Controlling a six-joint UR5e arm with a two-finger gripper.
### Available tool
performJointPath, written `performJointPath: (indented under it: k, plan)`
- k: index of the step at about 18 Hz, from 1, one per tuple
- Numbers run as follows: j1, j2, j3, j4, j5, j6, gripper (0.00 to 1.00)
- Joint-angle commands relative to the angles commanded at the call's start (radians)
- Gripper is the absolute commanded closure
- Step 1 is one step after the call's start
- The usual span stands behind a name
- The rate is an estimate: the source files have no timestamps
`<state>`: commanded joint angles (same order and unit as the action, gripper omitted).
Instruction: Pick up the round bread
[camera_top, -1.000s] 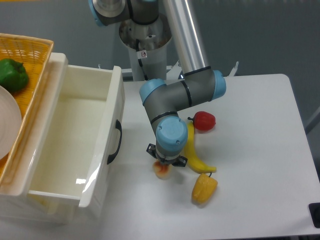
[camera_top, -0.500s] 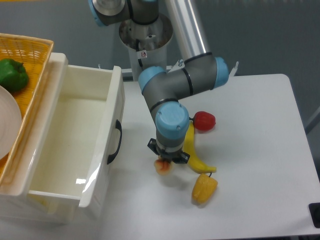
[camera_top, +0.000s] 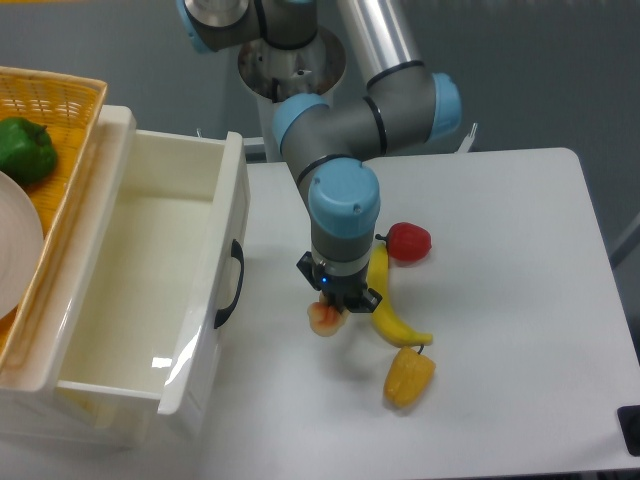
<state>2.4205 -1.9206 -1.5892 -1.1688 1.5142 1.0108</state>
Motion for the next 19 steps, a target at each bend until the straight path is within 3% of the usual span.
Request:
performJointPath:
  k: [4, 8, 19]
  plan:
    - [0.022, 0.023, 0.005, -0.043, -0.002, 0.086, 0.95]
    - [0.031, 0.037, 0.006, -0.058, -0.002, 0.087, 0.95]
    - [0.052, 0.055, 0.003, -0.066, -0.019, 0.087, 0.95]
